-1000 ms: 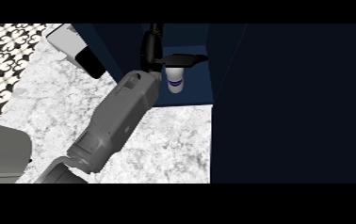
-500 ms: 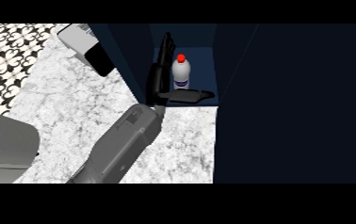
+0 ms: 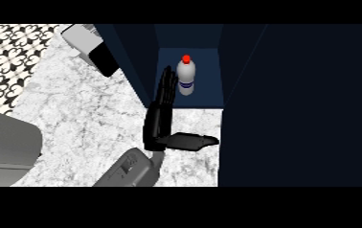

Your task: Pick up the bottled water, place it into the cabinet and close the cabinet

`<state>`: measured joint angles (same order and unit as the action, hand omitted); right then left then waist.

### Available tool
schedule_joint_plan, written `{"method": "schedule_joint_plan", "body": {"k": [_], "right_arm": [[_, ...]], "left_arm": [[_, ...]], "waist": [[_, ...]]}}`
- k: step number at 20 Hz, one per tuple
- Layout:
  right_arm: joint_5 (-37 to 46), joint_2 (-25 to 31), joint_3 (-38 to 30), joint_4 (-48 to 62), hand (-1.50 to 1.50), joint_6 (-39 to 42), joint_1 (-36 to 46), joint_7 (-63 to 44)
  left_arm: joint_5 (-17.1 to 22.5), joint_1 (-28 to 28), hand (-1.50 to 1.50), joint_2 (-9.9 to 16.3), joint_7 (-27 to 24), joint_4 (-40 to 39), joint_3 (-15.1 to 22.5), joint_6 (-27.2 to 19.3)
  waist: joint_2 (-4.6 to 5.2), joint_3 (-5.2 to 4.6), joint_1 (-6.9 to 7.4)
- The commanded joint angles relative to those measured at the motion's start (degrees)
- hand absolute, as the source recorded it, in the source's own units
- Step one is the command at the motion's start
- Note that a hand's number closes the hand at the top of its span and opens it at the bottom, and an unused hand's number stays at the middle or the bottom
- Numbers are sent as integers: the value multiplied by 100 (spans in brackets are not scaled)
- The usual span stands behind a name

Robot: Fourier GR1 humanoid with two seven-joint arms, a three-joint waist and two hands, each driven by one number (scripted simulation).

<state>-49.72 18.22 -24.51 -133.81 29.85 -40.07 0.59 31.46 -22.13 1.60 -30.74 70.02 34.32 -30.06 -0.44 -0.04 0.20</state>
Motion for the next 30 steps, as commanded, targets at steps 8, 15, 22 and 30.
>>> {"method": "schedule_joint_plan", "body": {"k": [8,15,22,30], "right_arm": [[320,260,150,-843,150,478,-150,-409],[394,470,348,-1265,150,767,-410,-668],[391,468,627,-1592,150,1464,-638,-546],[672,415,1245,-1919,150,1607,-468,-618]], "left_arm": [[-133,1803,150,1195,53,1945,692,633],[-55,2441,150,2078,148,2828,369,771],[386,3186,150,3235,-1,3677,-377,1374],[1056,3631,-150,3662,-196,3849,-1196,1895]], "waist": [[7,-2,7],[13,-10,3],[-38,-17,-53],[-38,-39,-50]]}}
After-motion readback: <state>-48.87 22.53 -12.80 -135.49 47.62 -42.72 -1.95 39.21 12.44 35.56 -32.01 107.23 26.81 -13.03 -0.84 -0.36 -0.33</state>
